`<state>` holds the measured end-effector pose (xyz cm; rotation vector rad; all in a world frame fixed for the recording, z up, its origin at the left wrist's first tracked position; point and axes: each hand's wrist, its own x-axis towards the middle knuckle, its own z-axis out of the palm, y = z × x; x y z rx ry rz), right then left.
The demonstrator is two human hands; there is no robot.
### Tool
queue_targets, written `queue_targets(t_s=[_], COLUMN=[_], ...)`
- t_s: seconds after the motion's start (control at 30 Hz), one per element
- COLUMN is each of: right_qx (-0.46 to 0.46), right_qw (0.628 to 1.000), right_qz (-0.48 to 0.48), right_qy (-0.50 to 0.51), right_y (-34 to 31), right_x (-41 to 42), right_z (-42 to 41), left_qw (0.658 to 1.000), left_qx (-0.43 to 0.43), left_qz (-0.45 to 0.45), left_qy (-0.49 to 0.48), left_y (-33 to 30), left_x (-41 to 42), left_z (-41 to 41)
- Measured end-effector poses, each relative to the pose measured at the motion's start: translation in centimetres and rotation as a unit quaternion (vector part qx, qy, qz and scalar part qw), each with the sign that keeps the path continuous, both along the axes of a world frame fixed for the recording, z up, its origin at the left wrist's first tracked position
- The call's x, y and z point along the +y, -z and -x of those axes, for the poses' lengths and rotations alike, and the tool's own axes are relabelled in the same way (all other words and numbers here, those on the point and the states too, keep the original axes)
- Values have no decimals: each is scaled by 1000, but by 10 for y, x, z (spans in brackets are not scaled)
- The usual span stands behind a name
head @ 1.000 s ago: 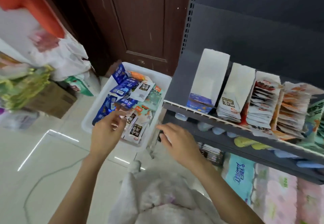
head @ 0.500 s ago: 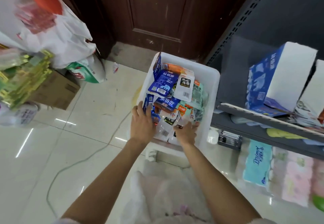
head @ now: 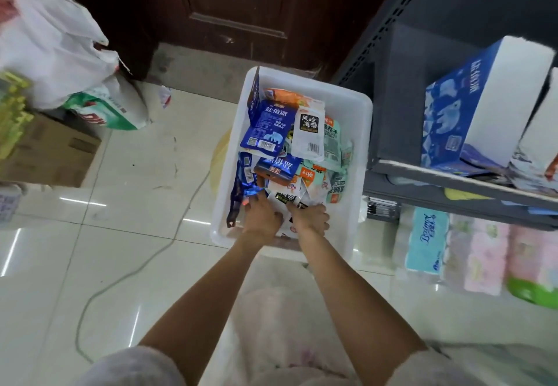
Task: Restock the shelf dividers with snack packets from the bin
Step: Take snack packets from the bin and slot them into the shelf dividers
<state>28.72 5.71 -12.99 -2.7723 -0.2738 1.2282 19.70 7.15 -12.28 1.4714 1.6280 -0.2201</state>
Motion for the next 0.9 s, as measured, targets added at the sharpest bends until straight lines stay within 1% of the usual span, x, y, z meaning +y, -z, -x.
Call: queue_targets(t_s=[0.07,0.1,0.2,0.33,0.4,0.47,0.53,0.57,0.67,0.77,0.83,0.9], right_qx=[4,13,66,58,72,102,129,133,136,131,126,137], right_qw=[1000,1000,995,990,981,971,963,959,948,943,938,927], right_qz=[-3,-9,-49,-115,-159,-193,-215,-224,-246,-270,-293,-321], right_qy=[2,2,52,55,81,95,101,109,152,146,136,140], right_y=[1,1,-2,-10,-20,-33,-45,-52,-73,-94,-109,-124], right_x=[2,2,2,-3,-10,-23,-37,-43,-55,-61,-65,-68], right_z=[-1,-2,-6,-14,-18,-21,-24,-26,-36,-47,-53,-57], left_qw=[995,991,990,990,982,967,953,951,962,961,954,940], left_qx=[-39,-46,-41,-67,-119,-181,-207,-206,-175,-156,-168,-202], left_qz=[20,30,62,68,75,94,118,122,92,71,61,59], left_qy=[-94,-118,-117,-106,-124,-155,-188,-197,-190,-217,-240,-269], left_y=[-1,-2,-3,-10,-15,-24,-32,-37,-47,-61,-71,-83], left_x=[4,6,10,18,18,13,7,3,-4,-6,-7,-9], left_z=[-7,-10,-13,-4,5,12,18,21,32,43,51,58])
